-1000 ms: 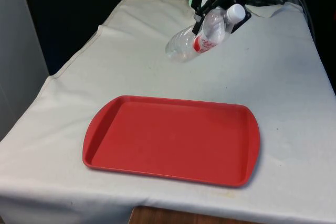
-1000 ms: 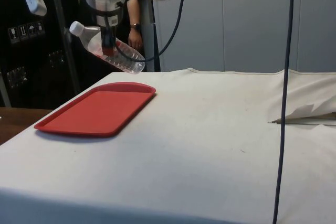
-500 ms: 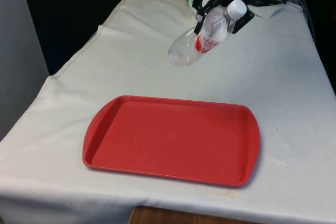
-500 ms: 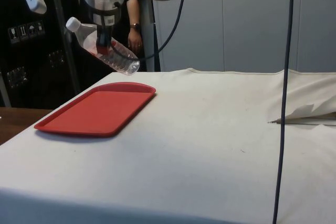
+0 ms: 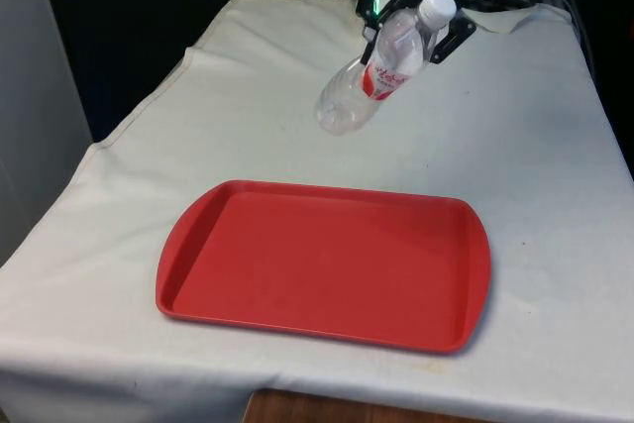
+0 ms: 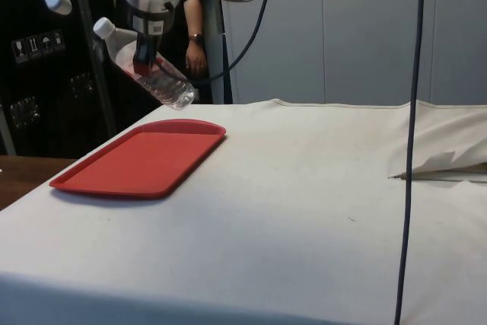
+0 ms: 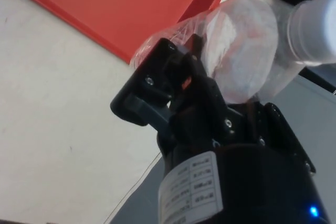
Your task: Place the bottle upright on the tray.
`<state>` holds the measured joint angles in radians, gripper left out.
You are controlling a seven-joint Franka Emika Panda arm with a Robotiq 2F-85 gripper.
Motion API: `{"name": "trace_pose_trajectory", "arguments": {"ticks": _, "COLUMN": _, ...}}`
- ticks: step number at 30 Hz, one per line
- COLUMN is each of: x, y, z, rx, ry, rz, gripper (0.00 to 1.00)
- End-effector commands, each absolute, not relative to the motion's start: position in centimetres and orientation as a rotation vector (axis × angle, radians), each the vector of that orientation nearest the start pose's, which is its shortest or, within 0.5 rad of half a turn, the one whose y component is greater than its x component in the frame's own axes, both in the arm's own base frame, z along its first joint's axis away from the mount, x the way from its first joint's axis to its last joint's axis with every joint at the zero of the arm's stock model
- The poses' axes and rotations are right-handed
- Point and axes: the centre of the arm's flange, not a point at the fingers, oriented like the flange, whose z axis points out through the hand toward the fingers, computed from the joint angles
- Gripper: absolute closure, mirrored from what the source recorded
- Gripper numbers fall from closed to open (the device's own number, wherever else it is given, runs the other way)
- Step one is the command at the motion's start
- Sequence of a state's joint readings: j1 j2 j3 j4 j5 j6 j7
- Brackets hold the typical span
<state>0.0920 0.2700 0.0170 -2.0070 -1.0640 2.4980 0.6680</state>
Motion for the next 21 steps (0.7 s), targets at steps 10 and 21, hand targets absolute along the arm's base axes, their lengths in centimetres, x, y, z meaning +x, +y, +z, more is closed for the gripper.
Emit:
{"name": "trace_pose_trajectory", "arguments": {"ticks": 10, "x": 61.4, "y": 5.7, "z": 34.6, "rx": 2.491, "ry": 0.272, "rz": 0.661, "gripper": 0.83}}
{"name": "trace_pose_trajectory", "arguments": {"ticks": 21, "x": 61.8, "y": 3.5, "z": 34.5, "rx": 2.509, "ry": 0.221, "rz": 0.696, "gripper": 0.83}}
